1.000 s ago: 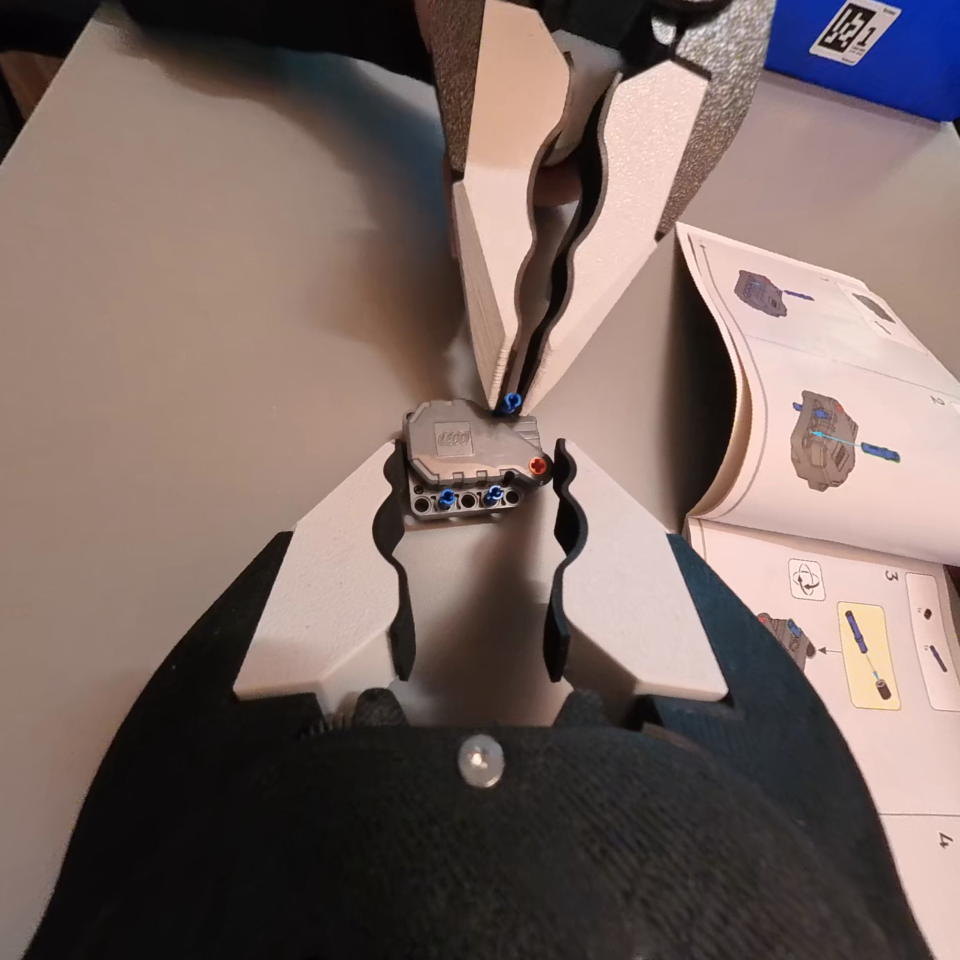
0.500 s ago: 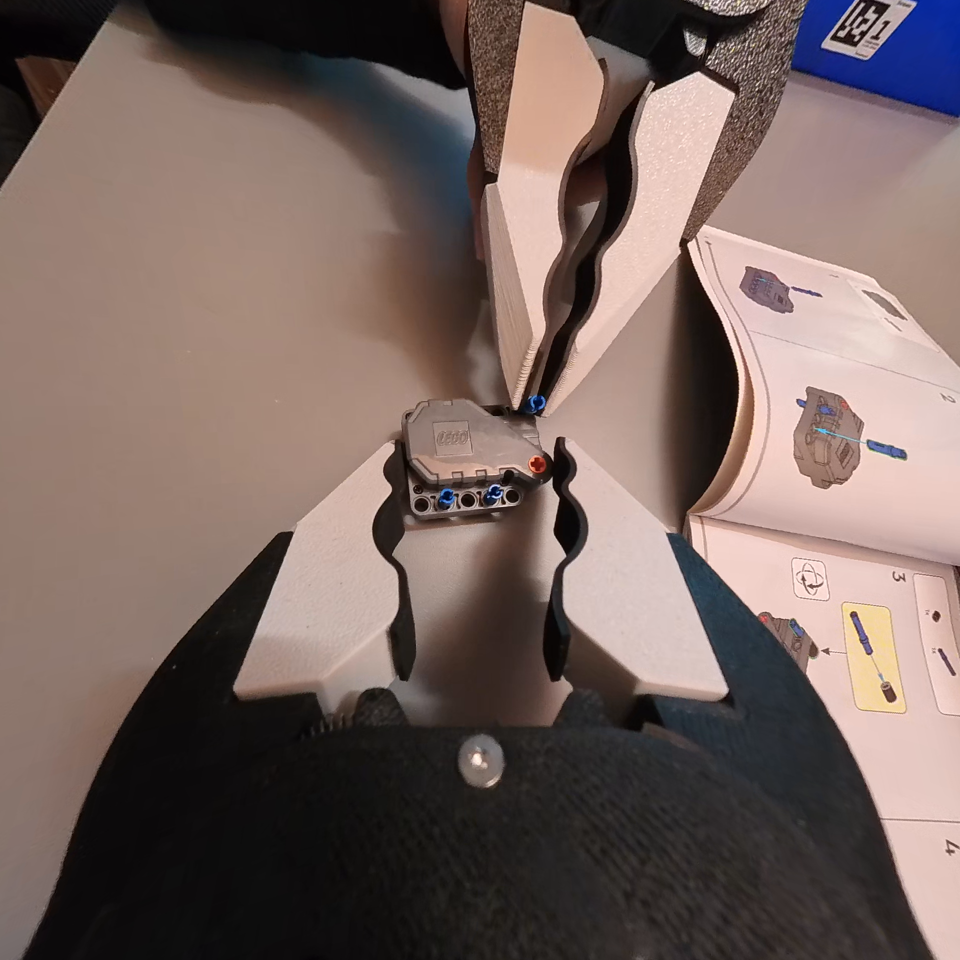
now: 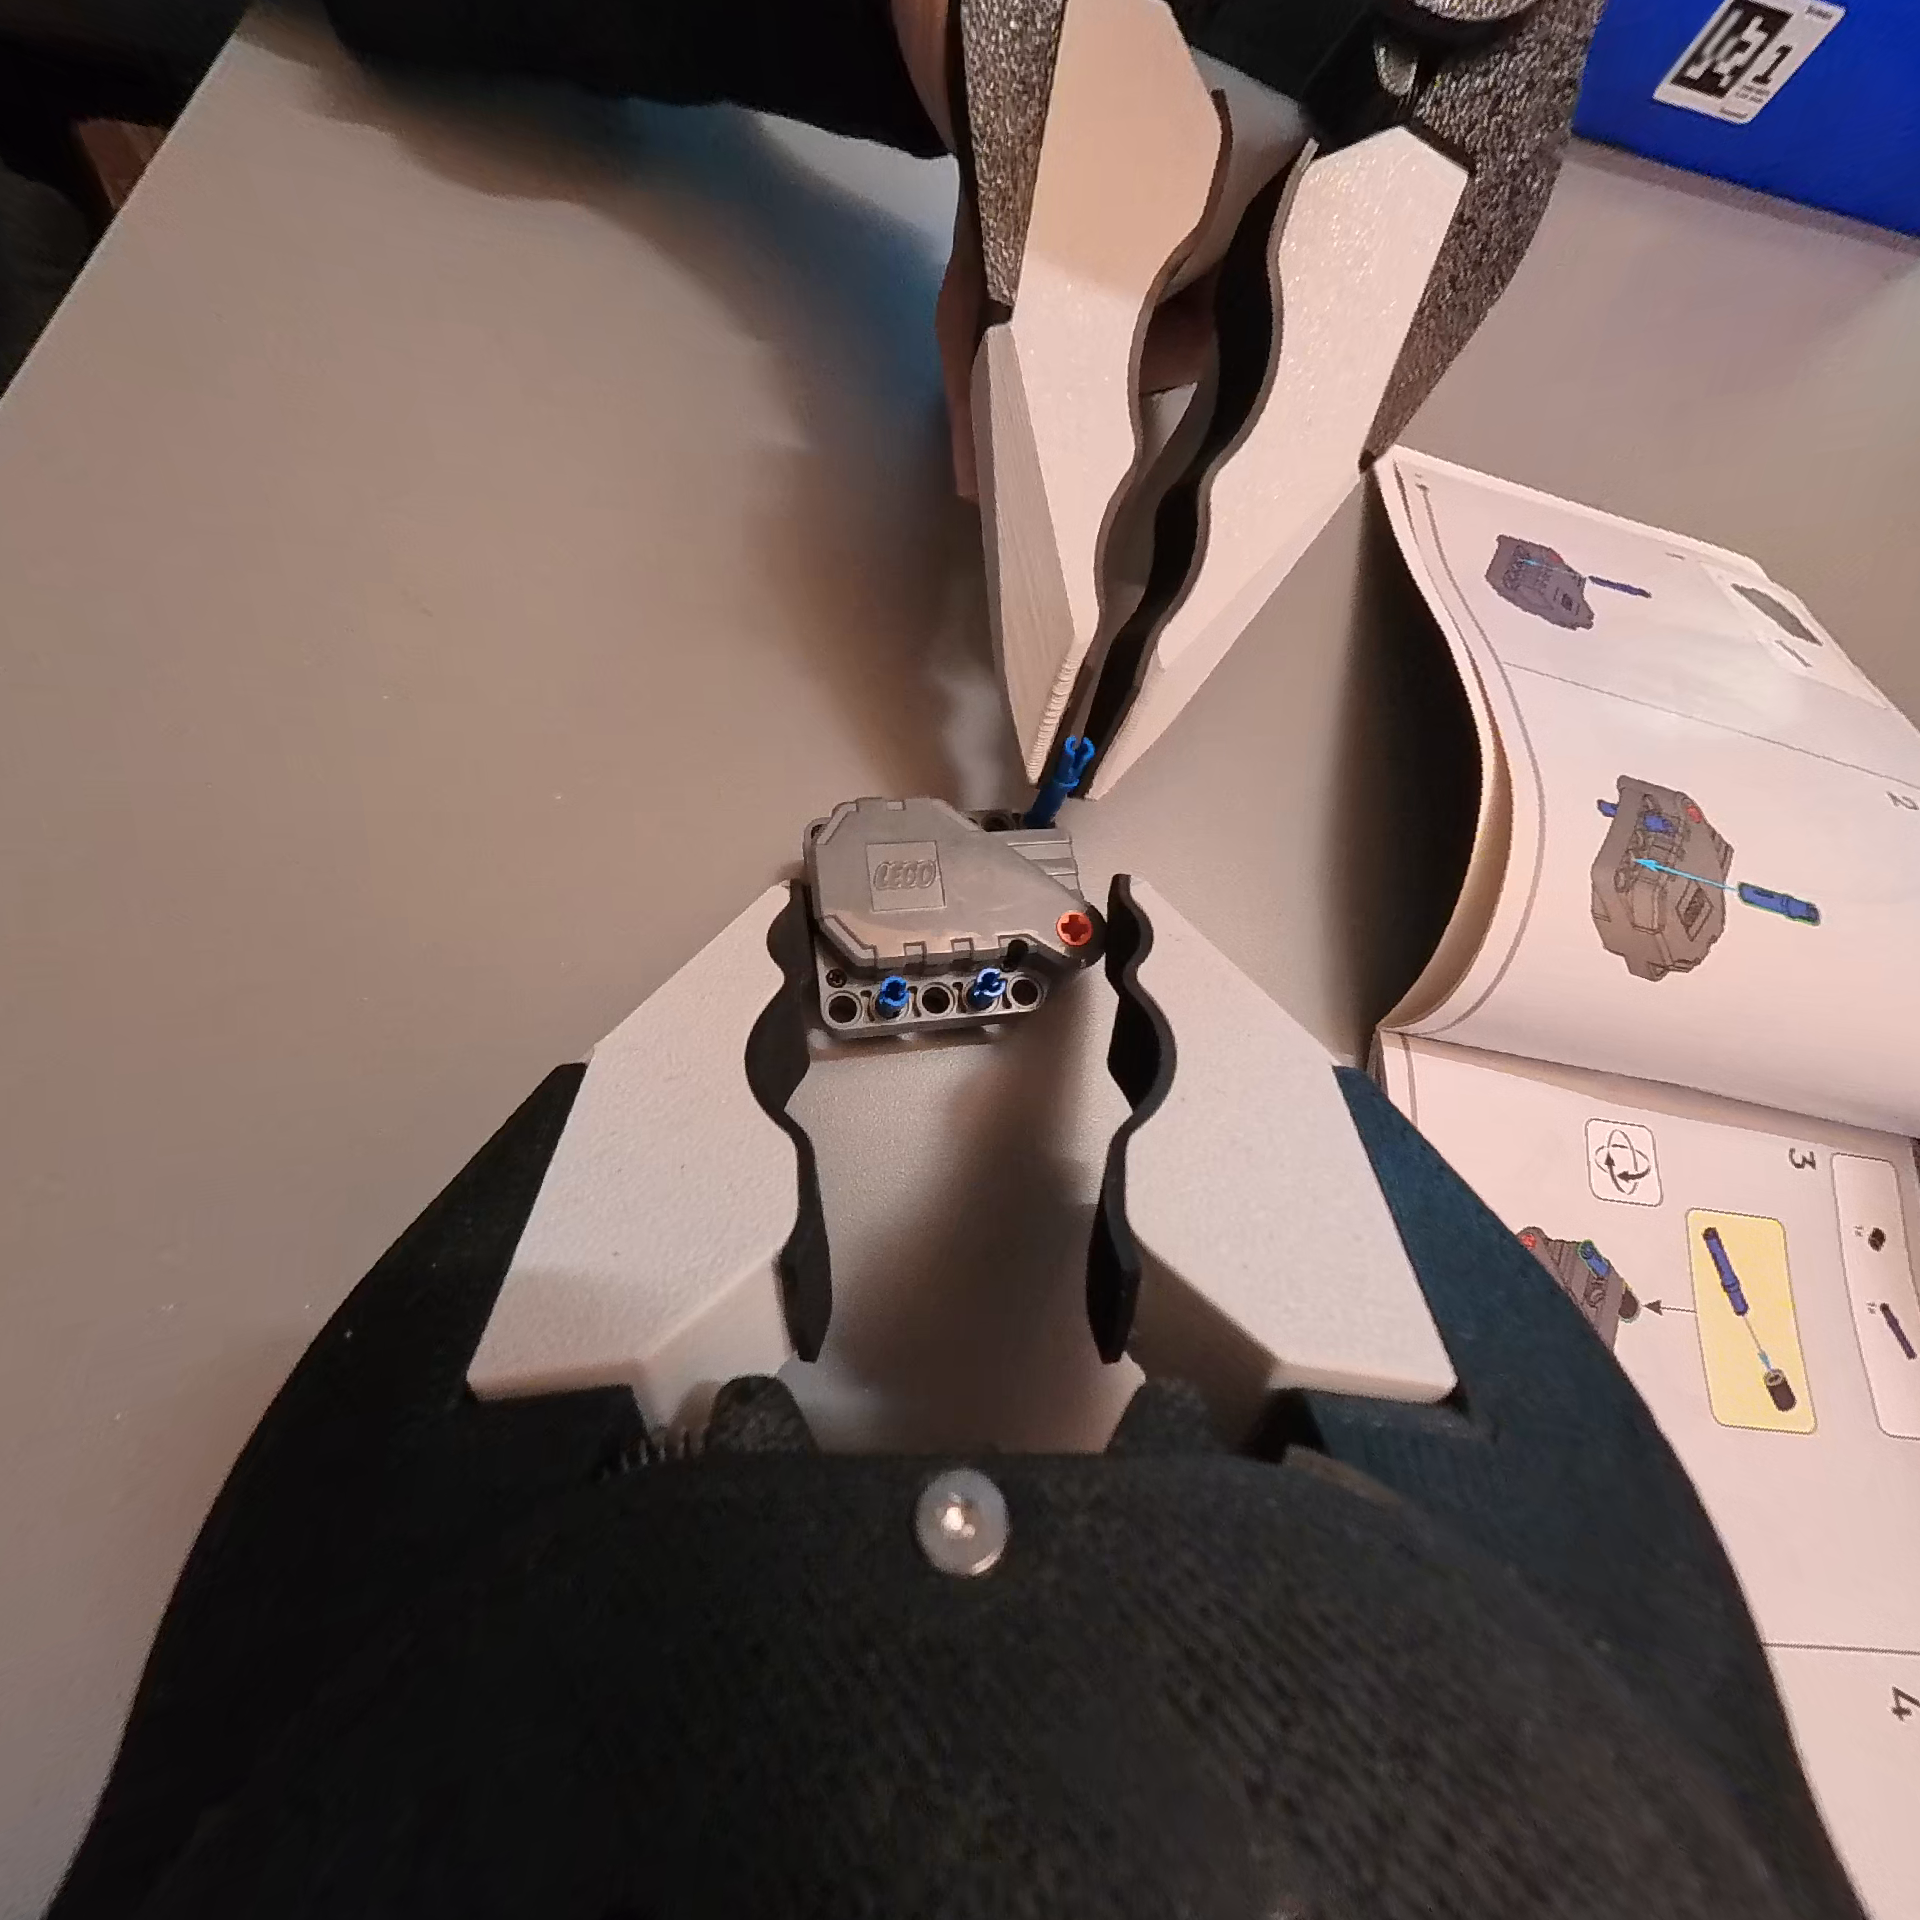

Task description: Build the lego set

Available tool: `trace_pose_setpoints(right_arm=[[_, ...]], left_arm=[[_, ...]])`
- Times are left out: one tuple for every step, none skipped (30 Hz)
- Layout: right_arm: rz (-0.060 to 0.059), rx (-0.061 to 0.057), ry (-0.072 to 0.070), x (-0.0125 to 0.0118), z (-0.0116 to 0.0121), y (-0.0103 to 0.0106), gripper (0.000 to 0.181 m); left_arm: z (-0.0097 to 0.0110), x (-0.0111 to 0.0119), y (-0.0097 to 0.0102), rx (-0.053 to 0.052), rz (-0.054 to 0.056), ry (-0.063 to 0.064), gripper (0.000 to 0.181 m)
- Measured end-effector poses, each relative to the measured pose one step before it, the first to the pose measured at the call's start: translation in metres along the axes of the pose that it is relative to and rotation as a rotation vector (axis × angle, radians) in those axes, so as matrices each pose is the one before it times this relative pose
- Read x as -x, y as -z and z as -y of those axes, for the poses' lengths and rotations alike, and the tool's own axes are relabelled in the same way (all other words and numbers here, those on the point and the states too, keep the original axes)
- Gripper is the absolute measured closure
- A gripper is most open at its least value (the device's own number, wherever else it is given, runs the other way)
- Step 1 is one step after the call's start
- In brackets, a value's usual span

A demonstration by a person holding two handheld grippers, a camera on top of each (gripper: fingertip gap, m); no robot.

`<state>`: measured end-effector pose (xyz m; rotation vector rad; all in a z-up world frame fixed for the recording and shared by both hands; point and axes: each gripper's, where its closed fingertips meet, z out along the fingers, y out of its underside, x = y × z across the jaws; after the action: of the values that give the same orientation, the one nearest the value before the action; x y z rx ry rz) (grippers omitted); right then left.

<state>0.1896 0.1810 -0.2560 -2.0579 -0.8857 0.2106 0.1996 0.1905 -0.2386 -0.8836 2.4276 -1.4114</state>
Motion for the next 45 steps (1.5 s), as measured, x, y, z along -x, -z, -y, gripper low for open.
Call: trace_pose_setpoints(right_arm=[[0.0005, 0.0001, 0.0003, 0.00004, -0.00001, 0.00000, 0.125], [0.0006, -0.0001, 0.0008, 0.00018, -0.00005, -0.00005, 0.125], [0.0005, 0.0001, -0.0006, 0.00004, 0.00003, -0.00006, 0.125], [0.0006, 0.0001, -0.0007, -0.00002, 0.00005, 0.00005, 0.125], [0.0002, 0.0001, -0.0003, -0.00002, 0.00003, -0.00006, 0.125], [0.0002, 0.0000, -0.0003, 0.00000, -0.00013, -0.00002, 0.125], [0.0007, 0.0001, -0.0010, -0.00005, 0.00009, -0.00002, 0.125], [0.0010, 0.0001, -0.0012, 0.00009, -0.00003, -0.00001, 0.125], [0.0006, 0.0001, -0.0006, -0.00002, -0.00003, -0.00001, 0.125], [0.0002, 0.0001, -0.0003, 0.00005, -0.00002, 0.00001, 0.125], [0.0001, 0.0001, -0.0002, -0.00003, 0.00003, -0.00006, 0.125], [0.0006, 0.0000, -0.0007, 0.00005, -0.00006, 0.00005, 0.125], [0.0006, 0.0001, -0.0006, -0.00002, -0.00003, -0.00001, 0.125], [0.0003, 0.0000, -0.0004, 0.00006, -0.00001, 0.00000, 0.125], [-0.0001, 0.0000, 0.0002, -0.00004, 0.00000, 0.00000, 0.125], [-0.0006, -0.0001, 0.0005, 0.00004, -0.00005, -0.00005, 0.125], [0.0001, 0.0001, -0.0002, 0.00009, -0.00005, 0.00007, 0.125], [0.0005, -0.0002, -0.0006, -0.00004, 0.00009, 0.00003, 0.125], [0.0007, -0.0014, -0.0008, 0.00008, 0.00015, -0.00005, 0.125], [0.0013, 0.0014, -0.0010, 0.00004, -0.00018, 0.00002, 0.125], [0.0001, 0.0000, -0.0002, 0.00003, 0.00000, 0.00000, 0.125], [-0.0001, -0.0001, 0.0001, -0.00002, 0.00001, -0.00001, 0.125], [0.0003, 0.0001, -0.0004, 0.00007, -0.00001, 0.00000, 0.125], [0.0007, -0.0002, -0.0010, -0.00005, -0.00004, 0.00001, 0.125], [0.0006, -0.0002, -0.0010, 0.00002, 0.00002, -0.00004, 0.125], [0.0006, 0.0001, -0.0008, -0.00006, 0.00001, -0.00008, 0.125], [0.0006, 0.0002, -0.0007, 0.00006, -0.00007, 0.00006, 0.125], [0.0002, 0.0000, -0.0004, -0.00001, 0.00004, -0.00006, 0.125], [-0.0003, 0.0004, -0.0007, -0.00006, -0.00002, -0.00004, 0.125], [-0.0008, 0.0005, 0.0008, -0.00001, -0.00013, -0.00001, 0.125], [-0.0020, 0.0008, 0.0005, -0.00022, -0.00005, -0.00016, 0.125], [-0.0004, 0.0005, -0.0012, -0.00016, -0.00013, -0.00011, 0.125], [0.0010, 0.0002, -0.0016, -0.00004, 0.00003, 0.00004, 0.125], [-0.0001, 0.0001, 0.0001, 0.00005, 0.00004, -0.00004, 0.125], [-0.0006, 0.0001, 0.0004, -0.00003, -0.00004, -0.00010, 0.125], [0.0001, 0.0000, -0.0002, 0.00002, -0.00001, 0.00000, 0.125], [0.0000, 0.0001, 0.0001, 0.00000, -0.00001, 0.00000, 0.125], [0.0002, 0.0000, -0.0002, 0.00004, 0.00000, 0.00000, 0.125], [0.0001, 0.0001, 0.0000, 0.00001, -0.00001, 0.00001, 0.125], [-0.0001, 0.0000, 0.0002, -0.00003, 0.00000, 0.00000, 0.125], [0.0002, 0.0000, -0.0001, 0.00004, -0.00001, 0.00000, 0.125], [0.0002, 0.0000, -0.0002, -0.00001, -0.00004, -0.00012, 0.125], [0.0004, 0.0001, -0.0002, -0.00001, -0.00006, 0.00005, 0.125], [0.0003, 0.0000, 0.0000, 0.00003, 0.00000, 0.00000, 0.125], [0.0002, 0.0000, 0.0001, 0.00009, 0.00005, -0.00004, 0.125]], left_arm=[[-0.00002, -0.00025, -0.00002, 0.0000, 0.0029, -0.0050, 0.179], [0.00013, -0.00012, -0.00007, 0.0002, 0.0036, -0.0053, 0.179], [0.00015, 0.00037, -0.00019, 0.0000, 0.0056, -0.0039, 0.179], [0.00012, -0.00005, -0.00040, 0.0002, 0.0037, -0.0052, 0.179], [0.00006, -0.00021, -0.00029, 0.0007, 0.0003, -0.0037, 0.179], [-0.00001, -0.00013, -0.00020, 0.0005, -0.0023, 0.0019, 0.179], [0.00016, 0.00016, -0.00006, 0.0000, -0.0036, 0.0051, 0.179], [0.00001, -0.00010, -0.00012, 0.0002, -0.0031, 0.0027, 0.179], [0.00038, -0.00020, -0.00014, -0.0010, -0.0008, -0.0027, 0.179], [0.00075, -0.00047, -0.00030, -0.0033, -0.0003, -0.0072, 0.179], [0.00067, -0.00099, -0.00035, -0.0022, -0.0043, -0.0073, 0.180], [0.00003, -0.00046, -0.00048, 0.0011, -0.0020, -0.0031, 0.180], [0.00011, 0.00125, -0.00019, 0.0002, 0.0082, 0.0012, 0.179], [-0.00001, 0.00134, 0.00034, -0.0007, 0.0091, 0.0011, 0.180], [-0.00026, 0.00062, 0.00045, -0.0003, 0.0041, -0.0019, 0.179], [-0.00029, 0.00026, 0.00039, 0.0002, 0.0024, -0.0030, 0.179], [-0.00036, 0.00006, 0.00048, 0.0004, 0.0014, -0.0013, 0.179], [-0.00072, -0.00034, 0.00031, 0.0029, -0.0011, 0.0002, 0.179], [-0.00081, -0.00043, 0.00025, 0.0034, -0.0037, 0.0027, 0.179], [-0.00010, -0.00025, 0.00026, -0.0011, -0.0043, 0.0063, 0.179], [-0.00004, 0.00004, 0.00005, -0.0001, -0.0033, 0.0059, 0.179], [0.00007, -0.00015, -0.00019, 0.0006, -0.0017, -0.0007, 0.179], [0.00003, -0.00016, -0.00020, 0.0006, 0.0000, -0.0022, 0.179], [-0.00002, 0.00002, -0.00024, 0.0004, 0.0010, -0.0007, 0.179], [0.00023, 0.00024, -0.00026, 0.0003, 0.0024, -0.0011, 0.179], [0.00030, 0.00011, -0.00067, 0.0006, 0.0033, -0.0034, 0.179], [0.00046, 0.00038, -0.00093, 0.0008, 0.0048, -0.0024, 0.179], [0.00036, 0.00050, -0.00090, 0.0009, 0.0050, 0.0023, 0.179], [0.00029, 0.00017, -0.00067, 0.0006, 0.0018, 0.0069, 0.179], [-0.00004, 0.00000, -0.00008, -0.0004, -0.0016, 0.0112, 0.179], [0.00003, 0.00021, 0.00023, -0.0017, -0.0028, 0.0193, 0.179], [-0.00002, 0.00016, 0.00045, -0.0026, -0.0049, 0.0234, 0.179], [-0.00021, -0.00042, 0.00052, -0.0021, -0.0075, 0.0134, 0.179], [-0.00030, -0.00040, 0.00061, -0.0013, -0.0063, 0.0083, 0.180], [-0.00024, 0.00044, 0.00052, -0.0007, -0.0015, 0.0091, 0.180], [-0.00028, 0.00009, 0.00030, -0.0002, -0.0008, 0.0058, 0.180], [-0.00026, -0.00007, 0.00046, 0.0001, -0.0004, 0.0024, 0.179], [-0.00041, -0.00001, 0.00063, -0.0005, -0.0002, 0.0037, 0.179], [-0.00027, -0.00006, 0.00057, -0.0010, -0.0011, 0.0056, 0.179], [-0.00036, 0.00001, 0.00079, -0.0010, -0.0012, 0.0071, 0.179], [-0.00042, 0.00020, 0.00074, -0.0007, -0.0008, 0.0086, 0.179], [-0.00031, 0.00005, 0.00048, -0.0003, 0.0000, 0.0046, 0.179], [-0.00009, 0.00000, 0.00007, 0.0002, 0.0028, -0.0028, 0.179], [0.00007, -0.00007, -0.00011, 0.0001, 0.0058, -0.0079, 0.179], [0.00016, -0.00018, -0.00020, 0.0001, 0.0069, -0.0111, 0.179]])
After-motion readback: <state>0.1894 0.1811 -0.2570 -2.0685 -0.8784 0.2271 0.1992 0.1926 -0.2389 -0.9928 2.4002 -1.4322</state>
